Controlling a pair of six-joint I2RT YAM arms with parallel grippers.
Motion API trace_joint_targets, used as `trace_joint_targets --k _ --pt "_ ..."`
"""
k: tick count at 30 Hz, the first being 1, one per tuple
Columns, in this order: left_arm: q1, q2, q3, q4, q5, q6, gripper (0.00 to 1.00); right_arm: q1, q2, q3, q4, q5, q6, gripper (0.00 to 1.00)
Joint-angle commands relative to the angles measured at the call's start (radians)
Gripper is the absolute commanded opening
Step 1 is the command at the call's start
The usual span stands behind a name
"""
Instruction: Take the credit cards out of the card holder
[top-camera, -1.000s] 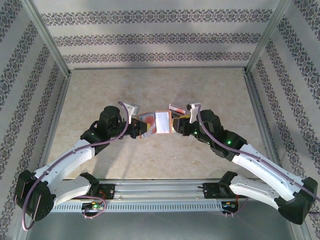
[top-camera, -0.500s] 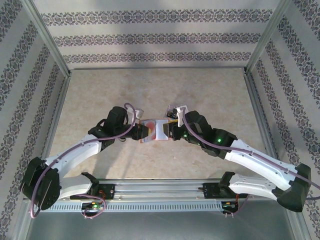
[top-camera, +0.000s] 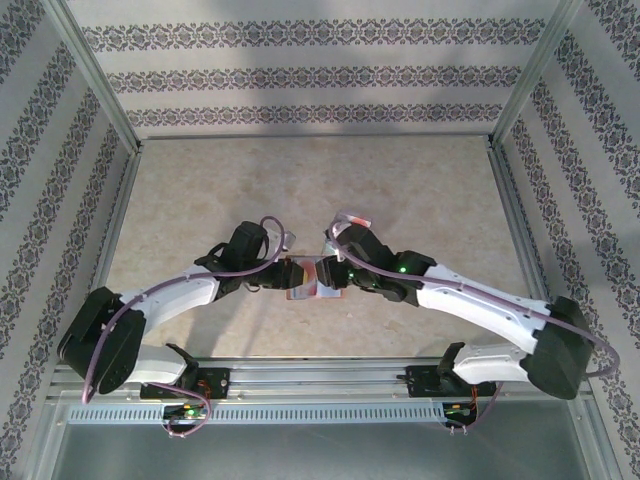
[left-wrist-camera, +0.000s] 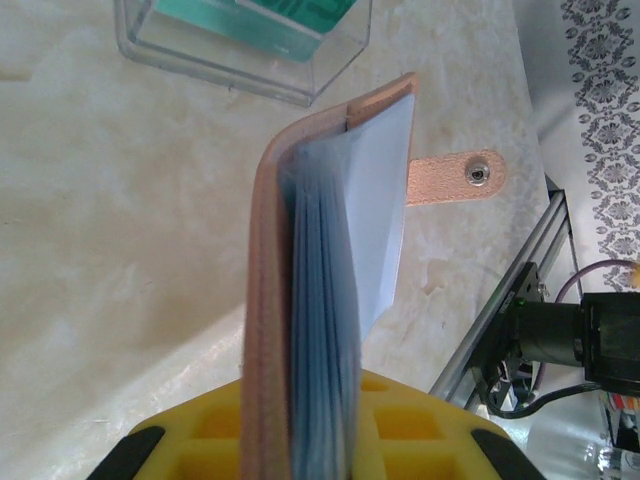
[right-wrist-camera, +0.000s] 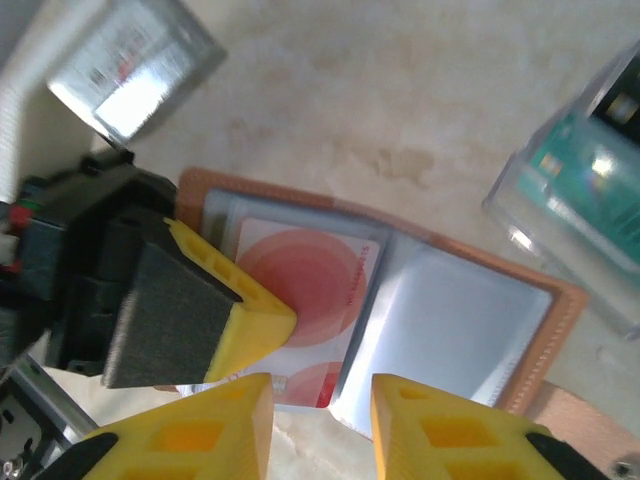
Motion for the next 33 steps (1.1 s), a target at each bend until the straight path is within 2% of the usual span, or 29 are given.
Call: trace_joint_targets --k 1,6,8,10,15,17,24,28,33 --pt "-0.015 0.038 -0.003 0.048 0.067 -0.005 0.07 -0.004 0.054 0.0 -0.004 -0.071 0.044 0.28" --pt "-0.016 0.083 -0.008 0.035 0.094 0.012 0.1 -0.073 0.091 -0.079 0.076 -0.169 0.119 0.16" --pt "-0.015 0.096 -0.007 0.022 0.088 0.024 0.12 -0.086 0.099 -0.103 0.094 -0.179 0.135 0.16" --pt "-0.015 0.112 -0.005 0.018 0.087 0.033 0.13 -0.096 0.117 -0.115 0.091 -0.175 0.147 0.2" --pt "-0.016 0.161 0.008 0.017 0.085 0.049 0.16 -0.106 0.191 -0.116 0.099 -0.213 0.143 0.19" --pt "-0.014 0.165 0.019 -0.017 0.069 0.072 0.2 -0.113 0.212 -0.119 0.113 -0.226 0.15 0.22" --pt "-0.009 0.111 0.065 -0.2 -0.078 0.165 0.44 -0.148 0.275 -0.163 0.158 -0.235 0.19 0.24" --pt "-0.009 0.078 0.083 -0.273 -0.154 0.18 0.5 -0.149 0.311 -0.166 0.171 -0.253 0.197 0.24" --pt "-0.009 0.01 0.12 -0.404 -0.328 0.189 0.55 -0.15 0.325 -0.177 0.19 -0.249 0.205 0.24"
